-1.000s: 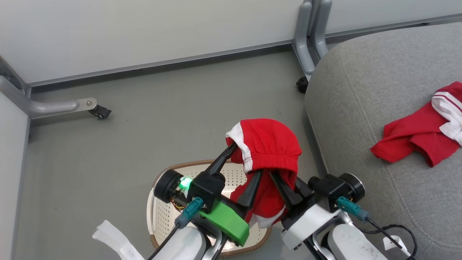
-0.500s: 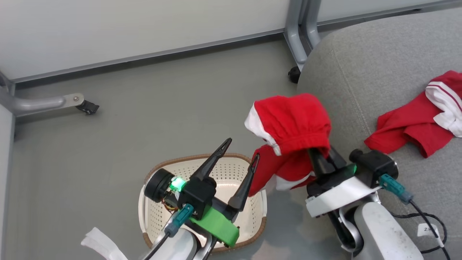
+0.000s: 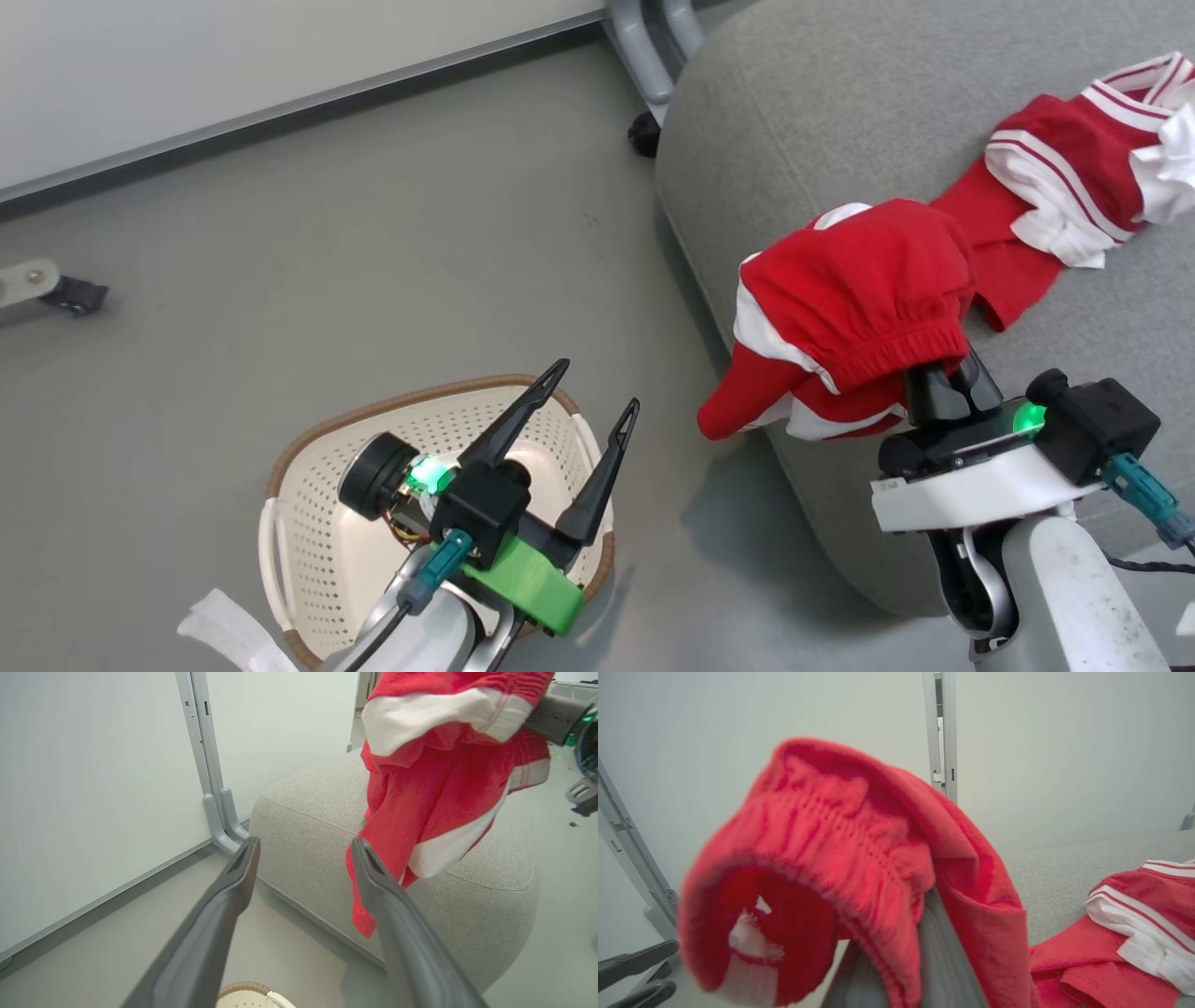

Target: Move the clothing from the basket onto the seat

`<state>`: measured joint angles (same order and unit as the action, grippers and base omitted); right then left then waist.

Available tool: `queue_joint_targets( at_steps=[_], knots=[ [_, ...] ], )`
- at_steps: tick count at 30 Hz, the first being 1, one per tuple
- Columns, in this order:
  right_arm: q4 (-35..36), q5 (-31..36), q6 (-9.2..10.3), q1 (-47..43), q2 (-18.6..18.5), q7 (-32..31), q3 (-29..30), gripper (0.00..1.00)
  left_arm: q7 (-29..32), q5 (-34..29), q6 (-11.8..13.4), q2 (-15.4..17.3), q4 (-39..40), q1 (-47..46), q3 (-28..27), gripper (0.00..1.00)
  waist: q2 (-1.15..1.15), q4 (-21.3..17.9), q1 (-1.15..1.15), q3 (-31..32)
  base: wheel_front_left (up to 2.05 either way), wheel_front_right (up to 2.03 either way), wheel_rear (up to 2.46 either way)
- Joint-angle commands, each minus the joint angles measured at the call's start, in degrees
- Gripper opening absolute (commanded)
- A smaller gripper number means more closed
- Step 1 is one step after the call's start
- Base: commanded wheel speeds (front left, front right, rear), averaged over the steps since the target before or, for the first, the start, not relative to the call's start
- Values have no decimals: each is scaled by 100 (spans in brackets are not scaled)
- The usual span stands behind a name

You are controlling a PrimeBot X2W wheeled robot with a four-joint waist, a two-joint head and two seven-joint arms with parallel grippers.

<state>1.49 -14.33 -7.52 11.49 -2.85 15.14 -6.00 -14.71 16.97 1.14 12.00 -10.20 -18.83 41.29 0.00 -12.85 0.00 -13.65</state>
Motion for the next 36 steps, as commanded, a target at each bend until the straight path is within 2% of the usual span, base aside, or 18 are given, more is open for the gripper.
queue_joint_targets(
  at_steps=[1, 13, 21, 28, 31, 36],
  knots=[
    [78, -81, 6, -101, -8, 1, 46, 0, -6, -57, 6, 78, 4, -133, -13, 100, 0, -612, 0, -341, 0, 0, 0],
    [291, -591, 6, -385, -7, 0, 528, 0, 368, -190, -92, 370, 192, -337, 108, 100, 0, -1885, 0, -770, 0, 0, 0],
    [550, -762, 6, -419, -5, 1, 1385, 0, 598, -230, -396, 334, 176, -683, 372, 100, 0, -1896, 0, -1205, 0, 0, 0],
    [661, -487, 5, 506, -9, 1, 2109, 0, 628, -293, -396, 410, 225, -895, 388, 100, 0, -1790, 0, -1713, 0, 0, 0],
    [519, -461, 8, 1092, -301, 1, 2462, 0, 661, -335, -348, 456, 350, -974, 349, 100, 0, -1612, 0, -1994, 0, 0, 0],
    [-5, -641, 7, 2110, -1078, 1, 3088, 0, 655, -410, -343, 517, 530, -1174, 319, 100, 0, -1085, 0, -2498, 0, 0, 0]
  ],
)
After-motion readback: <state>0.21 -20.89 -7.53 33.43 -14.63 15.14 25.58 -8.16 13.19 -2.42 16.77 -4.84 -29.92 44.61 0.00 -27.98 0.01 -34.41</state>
